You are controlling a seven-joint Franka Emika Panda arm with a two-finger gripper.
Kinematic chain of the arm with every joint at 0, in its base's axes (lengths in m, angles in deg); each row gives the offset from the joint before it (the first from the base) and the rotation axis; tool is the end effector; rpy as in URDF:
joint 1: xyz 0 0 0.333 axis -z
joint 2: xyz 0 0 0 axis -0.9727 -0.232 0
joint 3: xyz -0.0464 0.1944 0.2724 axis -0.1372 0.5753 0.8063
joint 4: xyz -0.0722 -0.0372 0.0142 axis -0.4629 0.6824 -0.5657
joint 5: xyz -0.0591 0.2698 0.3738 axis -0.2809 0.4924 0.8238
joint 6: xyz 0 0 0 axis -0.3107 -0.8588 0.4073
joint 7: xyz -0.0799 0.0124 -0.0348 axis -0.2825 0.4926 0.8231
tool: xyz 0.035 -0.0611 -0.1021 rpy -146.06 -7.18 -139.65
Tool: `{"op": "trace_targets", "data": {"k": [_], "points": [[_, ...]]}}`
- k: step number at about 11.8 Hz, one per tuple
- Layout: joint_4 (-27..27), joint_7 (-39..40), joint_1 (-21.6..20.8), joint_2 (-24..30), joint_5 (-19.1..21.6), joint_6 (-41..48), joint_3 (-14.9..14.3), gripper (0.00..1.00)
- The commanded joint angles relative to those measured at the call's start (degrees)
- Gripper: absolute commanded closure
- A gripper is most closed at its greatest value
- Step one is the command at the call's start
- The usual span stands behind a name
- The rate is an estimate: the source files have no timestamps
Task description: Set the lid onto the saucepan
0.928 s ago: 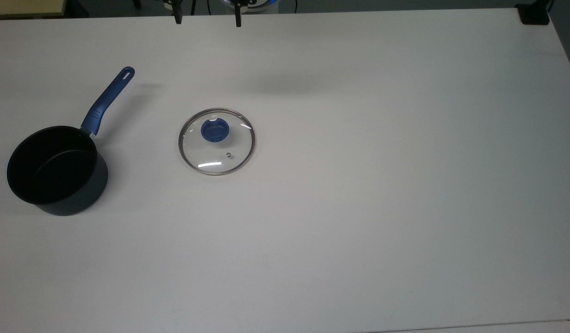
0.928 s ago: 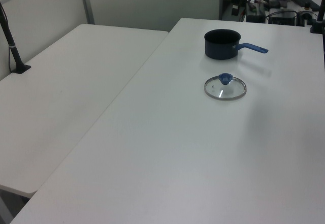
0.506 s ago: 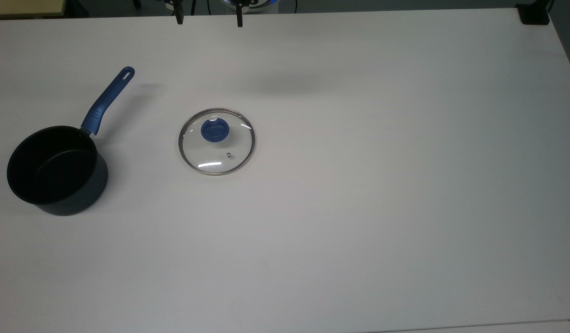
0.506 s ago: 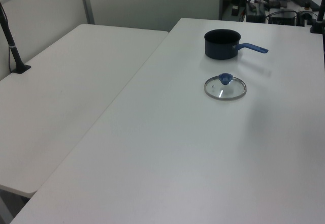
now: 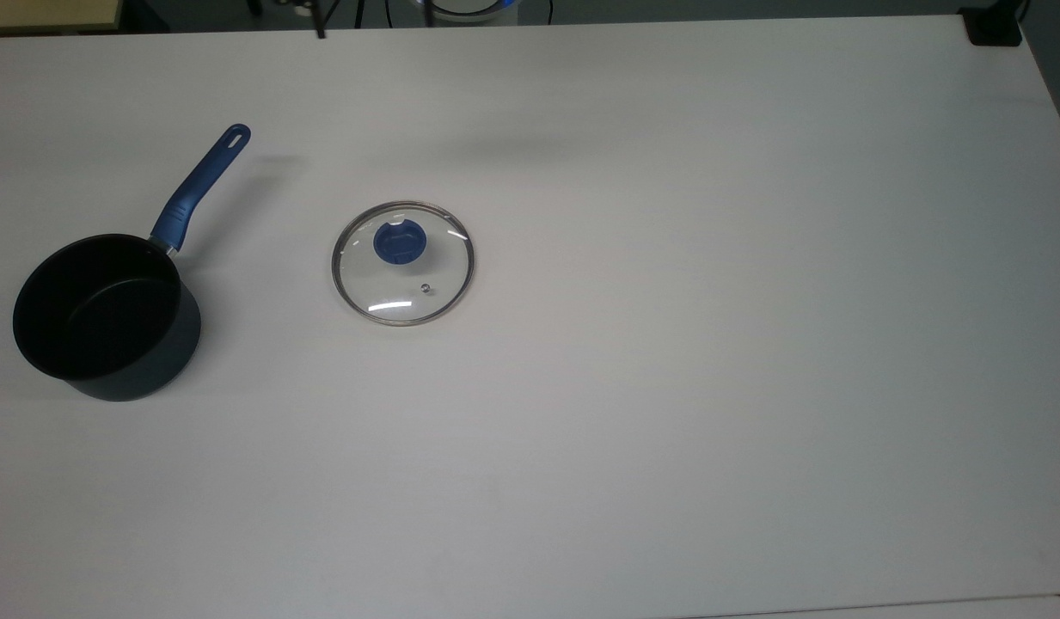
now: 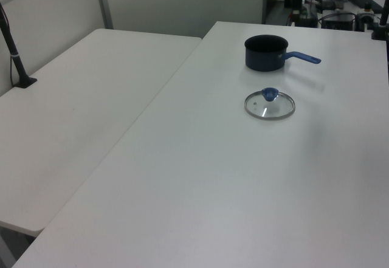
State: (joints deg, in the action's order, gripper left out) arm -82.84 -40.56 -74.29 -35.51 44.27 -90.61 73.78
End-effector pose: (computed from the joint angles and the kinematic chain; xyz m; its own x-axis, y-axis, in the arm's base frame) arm 0.6227 -0.0242 0.6156 0.9662 0.2552 -0.0362 0.2568 -0.9650 0.0523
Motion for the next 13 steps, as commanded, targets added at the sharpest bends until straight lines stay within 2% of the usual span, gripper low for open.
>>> {"op": "trace_targets", "data": {"k": [1, 3, 4, 10, 12, 13], "points": [[-6.9, -2.6, 1.2, -1.4, -2.7, -7.0, -0.5, 0.00], [-16.0, -15.5, 1.2, -2.4, -5.4, -21.9, -0.1, 0.00], [-17.4, -19.6, 1.0, -4.7, -5.5, -25.0, 0.0, 0.00], [-17.1, -20.8, -1.2, -15.2, -5.2, -32.4, 0.1, 0.00], [-17.1, -21.0, -1.8, -16.6, -5.2, -33.4, 0.3, 0.01], [-17.1, -21.9, -1.9, -17.2, -5.2, -33.5, 0.3, 0.05]]}}
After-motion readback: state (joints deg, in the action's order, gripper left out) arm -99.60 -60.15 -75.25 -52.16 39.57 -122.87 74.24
